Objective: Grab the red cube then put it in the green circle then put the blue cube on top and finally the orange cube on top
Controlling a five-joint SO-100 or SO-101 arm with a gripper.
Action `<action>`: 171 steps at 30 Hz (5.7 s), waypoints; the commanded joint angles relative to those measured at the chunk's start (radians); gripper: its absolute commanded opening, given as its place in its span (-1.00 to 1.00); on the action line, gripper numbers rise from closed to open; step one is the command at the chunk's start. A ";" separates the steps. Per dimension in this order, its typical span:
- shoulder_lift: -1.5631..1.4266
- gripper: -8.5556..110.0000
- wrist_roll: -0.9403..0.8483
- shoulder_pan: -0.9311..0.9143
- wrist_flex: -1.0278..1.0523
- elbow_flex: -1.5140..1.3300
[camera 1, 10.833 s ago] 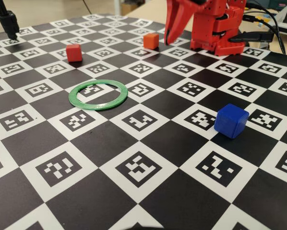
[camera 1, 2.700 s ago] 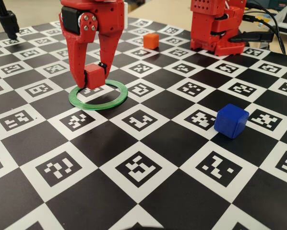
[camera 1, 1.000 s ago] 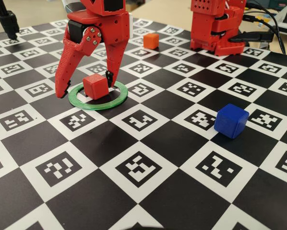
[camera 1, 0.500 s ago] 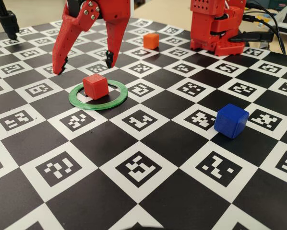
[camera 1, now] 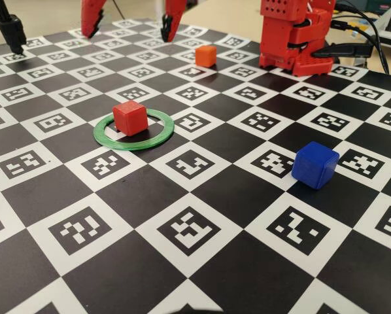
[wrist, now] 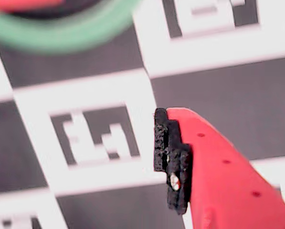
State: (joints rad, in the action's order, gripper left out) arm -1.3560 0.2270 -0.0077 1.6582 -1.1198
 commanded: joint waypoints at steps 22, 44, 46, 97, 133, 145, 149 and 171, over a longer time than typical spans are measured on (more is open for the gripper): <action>0.110 -0.17 0.169 0.537 0.117 0.494; 0.321 -0.04 0.571 0.638 0.054 0.430; 0.319 -0.03 0.568 0.634 0.034 0.382; 0.288 -0.19 0.465 0.603 -0.430 -0.120; 0.144 -0.70 0.299 0.518 -0.301 -0.011; 0.124 -0.73 0.064 0.347 -0.069 0.279; 0.126 -0.74 -0.012 0.278 0.000 0.368; 0.135 -0.75 -0.305 -0.054 0.051 0.417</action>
State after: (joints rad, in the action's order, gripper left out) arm -1.0784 -0.0537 -0.0245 1.7181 -0.7363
